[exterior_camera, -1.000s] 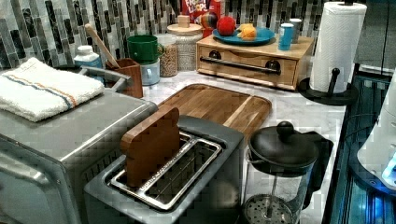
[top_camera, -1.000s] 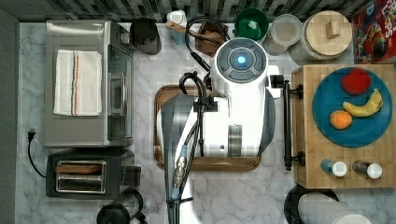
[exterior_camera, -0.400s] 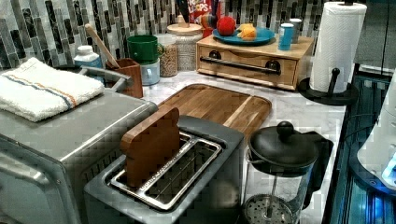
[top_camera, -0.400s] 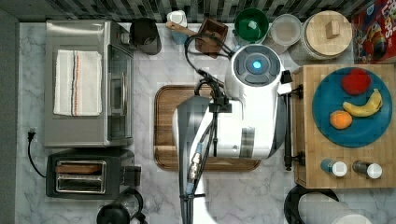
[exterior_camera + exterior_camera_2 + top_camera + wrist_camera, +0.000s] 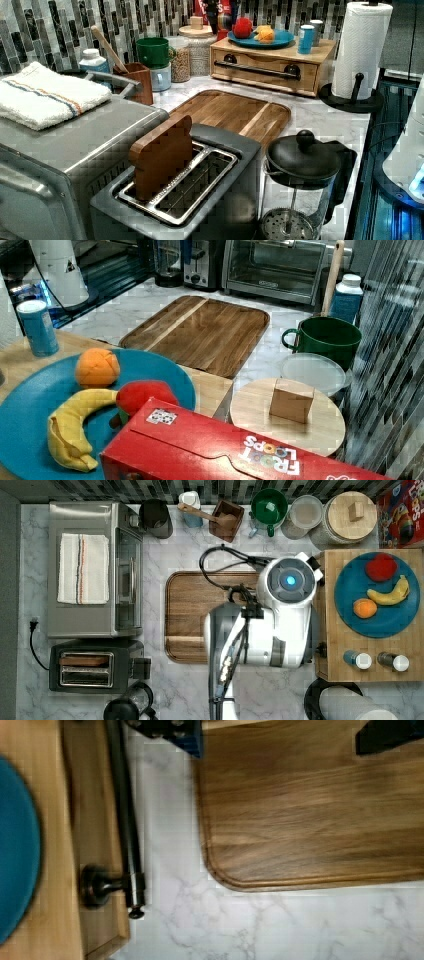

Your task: Open the drawer.

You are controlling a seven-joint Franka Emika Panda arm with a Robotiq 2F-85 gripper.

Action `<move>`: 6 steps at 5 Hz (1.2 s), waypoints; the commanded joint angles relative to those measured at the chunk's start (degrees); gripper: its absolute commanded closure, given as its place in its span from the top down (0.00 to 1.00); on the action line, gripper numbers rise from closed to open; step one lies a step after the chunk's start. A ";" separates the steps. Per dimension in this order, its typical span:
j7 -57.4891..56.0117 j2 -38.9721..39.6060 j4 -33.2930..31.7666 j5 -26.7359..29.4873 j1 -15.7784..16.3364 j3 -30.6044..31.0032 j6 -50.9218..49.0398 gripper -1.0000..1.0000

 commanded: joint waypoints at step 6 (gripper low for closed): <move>-12.30 12.15 -0.91 -3.50 -5.68 -4.53 16.30 1.00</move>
